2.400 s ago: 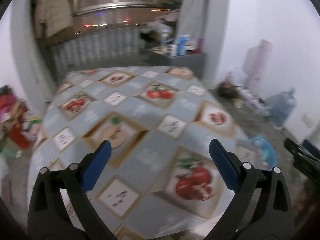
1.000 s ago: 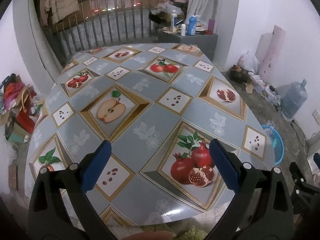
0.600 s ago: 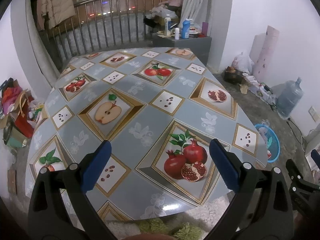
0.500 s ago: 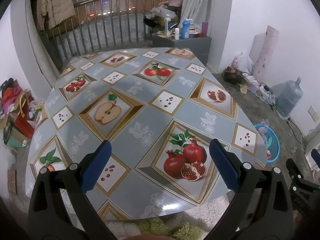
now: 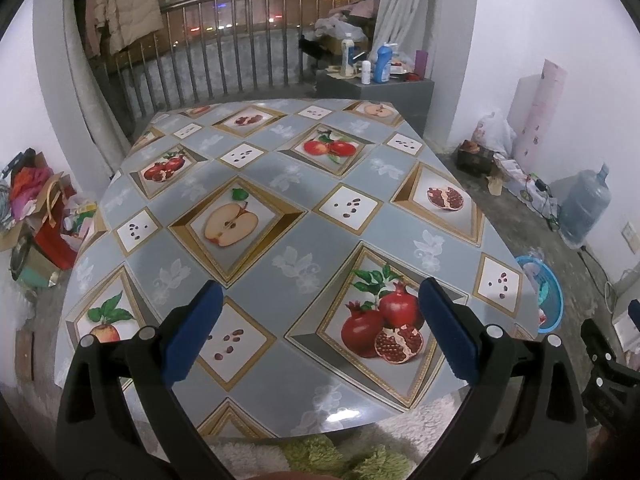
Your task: Collect trash
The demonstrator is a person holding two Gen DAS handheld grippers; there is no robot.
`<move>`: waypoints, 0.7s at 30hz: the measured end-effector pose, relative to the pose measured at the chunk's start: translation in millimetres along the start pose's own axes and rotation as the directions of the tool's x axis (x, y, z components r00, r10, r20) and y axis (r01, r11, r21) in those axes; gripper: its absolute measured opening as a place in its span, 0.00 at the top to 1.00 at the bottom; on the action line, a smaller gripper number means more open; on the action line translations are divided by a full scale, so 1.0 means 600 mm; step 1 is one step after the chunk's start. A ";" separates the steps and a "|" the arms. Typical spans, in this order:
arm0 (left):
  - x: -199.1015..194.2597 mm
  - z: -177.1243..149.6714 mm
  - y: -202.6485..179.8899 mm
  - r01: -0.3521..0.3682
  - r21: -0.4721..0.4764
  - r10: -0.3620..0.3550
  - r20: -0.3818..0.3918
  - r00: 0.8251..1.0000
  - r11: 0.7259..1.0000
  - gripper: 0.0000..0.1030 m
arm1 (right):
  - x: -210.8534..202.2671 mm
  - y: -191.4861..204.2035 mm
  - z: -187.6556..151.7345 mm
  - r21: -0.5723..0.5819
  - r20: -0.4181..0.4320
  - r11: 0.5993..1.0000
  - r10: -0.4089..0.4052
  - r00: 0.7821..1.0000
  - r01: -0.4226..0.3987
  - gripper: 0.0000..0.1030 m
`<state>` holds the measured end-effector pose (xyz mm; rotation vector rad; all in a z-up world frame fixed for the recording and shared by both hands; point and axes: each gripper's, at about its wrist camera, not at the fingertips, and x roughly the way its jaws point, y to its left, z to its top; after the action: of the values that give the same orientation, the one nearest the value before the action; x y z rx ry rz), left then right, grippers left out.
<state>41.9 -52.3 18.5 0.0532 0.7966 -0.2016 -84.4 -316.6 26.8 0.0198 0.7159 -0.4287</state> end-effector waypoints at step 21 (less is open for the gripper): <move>0.007 -0.007 -0.011 0.029 0.022 -0.028 -0.032 0.999 0.999 0.09 | 0.007 -0.002 -0.005 -0.005 -0.021 1.000 -0.004 1.000 0.004 0.07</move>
<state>40.3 -59.0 12.9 0.0661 0.8270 -0.2369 -84.0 -318.9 22.4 0.0185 0.7382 -0.4315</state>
